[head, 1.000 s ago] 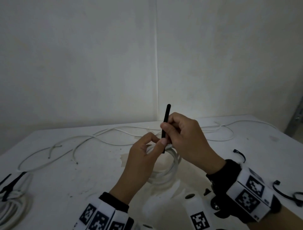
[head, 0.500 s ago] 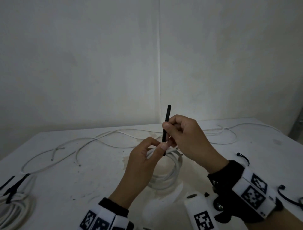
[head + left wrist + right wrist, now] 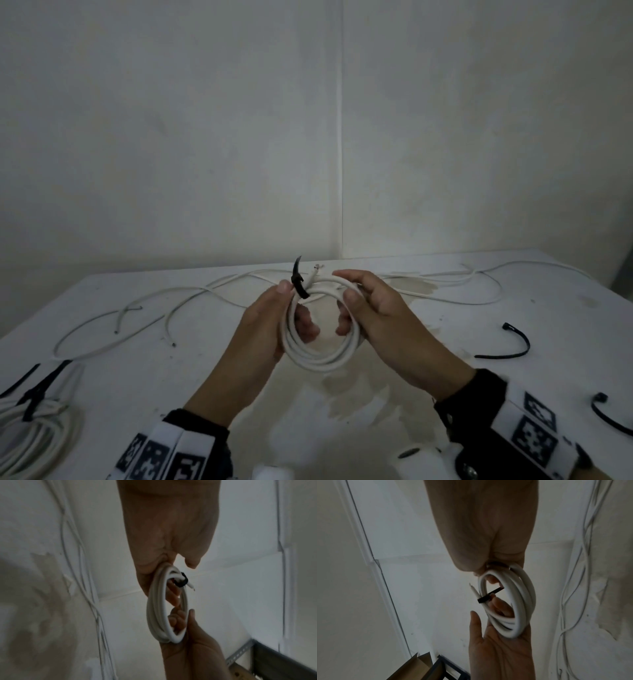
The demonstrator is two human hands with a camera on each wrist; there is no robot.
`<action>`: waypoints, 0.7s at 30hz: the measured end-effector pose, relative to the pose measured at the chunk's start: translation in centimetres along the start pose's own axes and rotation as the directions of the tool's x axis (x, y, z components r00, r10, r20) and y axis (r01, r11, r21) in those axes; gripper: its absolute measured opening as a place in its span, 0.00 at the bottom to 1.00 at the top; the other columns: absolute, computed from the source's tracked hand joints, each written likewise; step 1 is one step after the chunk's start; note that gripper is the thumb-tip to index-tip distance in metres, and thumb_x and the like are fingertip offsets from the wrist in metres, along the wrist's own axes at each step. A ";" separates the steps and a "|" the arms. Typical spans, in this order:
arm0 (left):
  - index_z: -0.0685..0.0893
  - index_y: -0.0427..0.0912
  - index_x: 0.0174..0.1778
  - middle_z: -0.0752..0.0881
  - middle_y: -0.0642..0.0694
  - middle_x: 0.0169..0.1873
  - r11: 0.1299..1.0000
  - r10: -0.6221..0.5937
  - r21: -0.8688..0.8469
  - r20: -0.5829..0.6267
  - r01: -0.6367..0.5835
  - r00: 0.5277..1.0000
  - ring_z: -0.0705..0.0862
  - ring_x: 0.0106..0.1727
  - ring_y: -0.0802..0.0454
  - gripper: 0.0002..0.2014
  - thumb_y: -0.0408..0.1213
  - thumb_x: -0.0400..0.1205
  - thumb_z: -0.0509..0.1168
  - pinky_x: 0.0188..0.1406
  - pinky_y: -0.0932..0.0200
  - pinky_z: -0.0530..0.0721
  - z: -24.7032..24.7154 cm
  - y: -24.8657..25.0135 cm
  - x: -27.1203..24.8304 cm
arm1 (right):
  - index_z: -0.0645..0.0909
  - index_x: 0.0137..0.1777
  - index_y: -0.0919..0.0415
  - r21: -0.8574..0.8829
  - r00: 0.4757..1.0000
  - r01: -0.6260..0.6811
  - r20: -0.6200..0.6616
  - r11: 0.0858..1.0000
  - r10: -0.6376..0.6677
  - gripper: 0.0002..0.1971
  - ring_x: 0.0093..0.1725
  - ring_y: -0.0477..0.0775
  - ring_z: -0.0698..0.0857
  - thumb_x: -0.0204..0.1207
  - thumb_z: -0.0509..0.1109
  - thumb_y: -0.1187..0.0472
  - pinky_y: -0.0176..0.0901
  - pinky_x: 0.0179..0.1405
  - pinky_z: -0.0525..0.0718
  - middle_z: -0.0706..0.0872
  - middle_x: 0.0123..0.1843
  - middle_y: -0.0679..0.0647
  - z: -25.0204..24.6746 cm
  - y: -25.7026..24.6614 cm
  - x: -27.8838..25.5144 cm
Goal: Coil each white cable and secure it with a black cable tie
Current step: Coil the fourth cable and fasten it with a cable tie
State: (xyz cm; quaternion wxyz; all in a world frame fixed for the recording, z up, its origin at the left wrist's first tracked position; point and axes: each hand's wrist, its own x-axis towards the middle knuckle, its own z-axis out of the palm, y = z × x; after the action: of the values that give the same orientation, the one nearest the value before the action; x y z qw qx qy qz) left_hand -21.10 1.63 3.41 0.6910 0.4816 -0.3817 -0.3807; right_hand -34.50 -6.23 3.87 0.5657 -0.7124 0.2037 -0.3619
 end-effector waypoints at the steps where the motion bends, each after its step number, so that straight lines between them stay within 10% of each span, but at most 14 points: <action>1: 0.82 0.33 0.45 0.82 0.43 0.24 0.994 -0.062 -0.090 0.023 0.064 0.998 0.84 0.26 0.51 0.20 0.45 0.83 0.51 0.32 0.59 0.88 -0.1 0.0 -0.2 | 0.73 0.57 0.49 0.006 0.999 0.005 -0.032 1.000 -0.005 0.10 0.27 0.42 0.78 0.83 0.55 0.64 0.35 0.34 0.79 0.76 0.31 0.49 0.2 0.1 0.2; 9: 0.75 0.36 0.36 0.65 0.55 0.16 1.000 0.000 0.017 -0.105 0.002 0.994 0.63 0.17 0.60 0.20 0.43 0.86 0.47 0.24 0.66 0.73 0.7 0.0 -0.9 | 0.71 0.64 0.42 -0.164 0.989 0.147 0.019 0.975 -0.146 0.16 0.30 0.41 0.76 0.76 0.55 0.47 0.36 0.38 0.77 0.75 0.36 0.46 1.7 1.0 0.4; 14: 0.75 0.35 0.36 0.65 0.54 0.14 0.999 0.033 0.018 -0.099 -0.031 0.995 0.61 0.16 0.61 0.21 0.44 0.86 0.47 0.17 0.67 0.69 0.7 0.4 -0.9 | 0.71 0.55 0.33 -0.273 0.962 0.262 -0.006 0.926 -0.274 0.13 0.29 0.41 0.75 0.83 0.55 0.57 0.28 0.34 0.74 0.77 0.31 0.39 2.2 1.0 0.7; 21: 0.74 0.34 0.36 0.66 0.50 0.17 0.995 0.025 0.100 -0.081 -0.016 0.996 0.63 0.15 0.58 0.19 0.42 0.87 0.47 0.18 0.65 0.69 -0.2 0.1 -0.9 | 0.80 0.56 0.52 -0.394 0.962 0.250 -0.001 0.884 -0.273 0.11 0.31 0.42 0.75 0.83 0.57 0.61 0.28 0.35 0.71 0.75 0.34 0.43 2.6 1.5 1.3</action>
State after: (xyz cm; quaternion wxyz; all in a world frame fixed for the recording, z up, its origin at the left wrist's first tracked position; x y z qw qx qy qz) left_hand -21.23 2.50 3.27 0.6852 0.5268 -0.3763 -0.3338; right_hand -31.48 -5.87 2.52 0.3524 -0.8213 0.1896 -0.4067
